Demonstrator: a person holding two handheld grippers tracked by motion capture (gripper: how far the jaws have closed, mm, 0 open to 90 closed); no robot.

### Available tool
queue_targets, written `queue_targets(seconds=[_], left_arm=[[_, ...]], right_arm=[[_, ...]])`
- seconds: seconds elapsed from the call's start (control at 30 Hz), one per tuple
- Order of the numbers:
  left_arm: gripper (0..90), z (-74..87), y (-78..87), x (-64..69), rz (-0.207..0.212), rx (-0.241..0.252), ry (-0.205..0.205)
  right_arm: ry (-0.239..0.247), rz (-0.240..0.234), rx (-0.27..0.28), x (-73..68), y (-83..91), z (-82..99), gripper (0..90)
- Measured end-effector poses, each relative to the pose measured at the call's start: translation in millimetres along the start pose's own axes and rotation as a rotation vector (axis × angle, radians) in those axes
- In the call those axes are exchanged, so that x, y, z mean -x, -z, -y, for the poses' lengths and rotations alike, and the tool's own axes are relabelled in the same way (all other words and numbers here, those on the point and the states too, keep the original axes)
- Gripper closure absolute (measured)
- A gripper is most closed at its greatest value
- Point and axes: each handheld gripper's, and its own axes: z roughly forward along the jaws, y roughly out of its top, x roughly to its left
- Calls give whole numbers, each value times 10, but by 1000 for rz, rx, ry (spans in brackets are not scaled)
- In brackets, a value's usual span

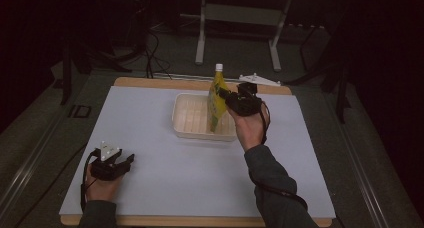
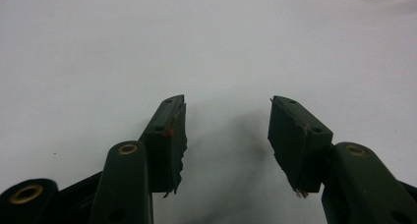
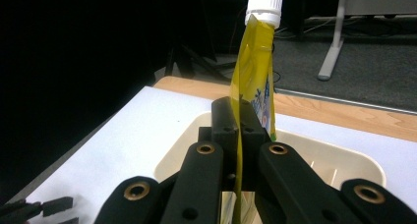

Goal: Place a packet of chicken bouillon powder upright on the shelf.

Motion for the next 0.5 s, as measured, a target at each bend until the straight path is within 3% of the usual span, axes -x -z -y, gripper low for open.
queue_targets(seconds=[0.5], left_arm=[[488,0,2,-2,0,1,-1]], right_arm=[[-15,76,36,-43,-109,88,900]])
